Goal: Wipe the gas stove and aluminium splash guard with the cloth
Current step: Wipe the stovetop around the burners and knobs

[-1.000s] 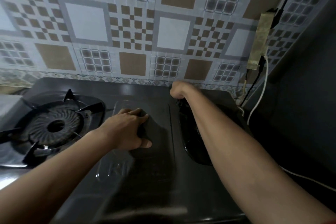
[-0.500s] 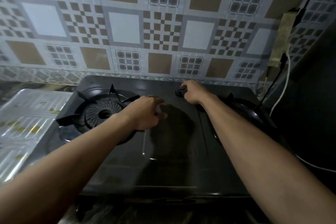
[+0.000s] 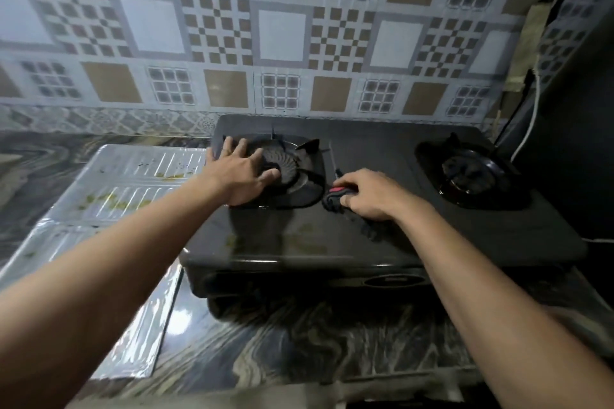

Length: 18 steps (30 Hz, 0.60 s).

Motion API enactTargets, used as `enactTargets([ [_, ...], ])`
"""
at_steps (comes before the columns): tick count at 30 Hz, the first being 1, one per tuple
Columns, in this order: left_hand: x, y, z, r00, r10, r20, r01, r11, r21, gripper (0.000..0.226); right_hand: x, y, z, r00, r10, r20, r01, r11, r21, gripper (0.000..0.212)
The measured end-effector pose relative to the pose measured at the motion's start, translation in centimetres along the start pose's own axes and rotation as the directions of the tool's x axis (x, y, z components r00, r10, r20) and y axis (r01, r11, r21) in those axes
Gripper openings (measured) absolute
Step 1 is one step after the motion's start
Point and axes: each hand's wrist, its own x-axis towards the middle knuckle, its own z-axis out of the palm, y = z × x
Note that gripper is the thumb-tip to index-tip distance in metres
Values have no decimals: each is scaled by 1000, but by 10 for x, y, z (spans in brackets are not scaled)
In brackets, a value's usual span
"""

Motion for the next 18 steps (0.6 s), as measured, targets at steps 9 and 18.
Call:
enactTargets([
  [9, -5, -18, 9, 986, 87, 145, -108, 984, 142, 88, -38, -36, 79, 933, 81, -350, -73, 997, 37, 32],
  [18, 4, -32, 6, 981, 140, 137, -154, 983, 100, 104, -44, -45, 98, 926, 109, -360, -122, 992, -14, 46],
])
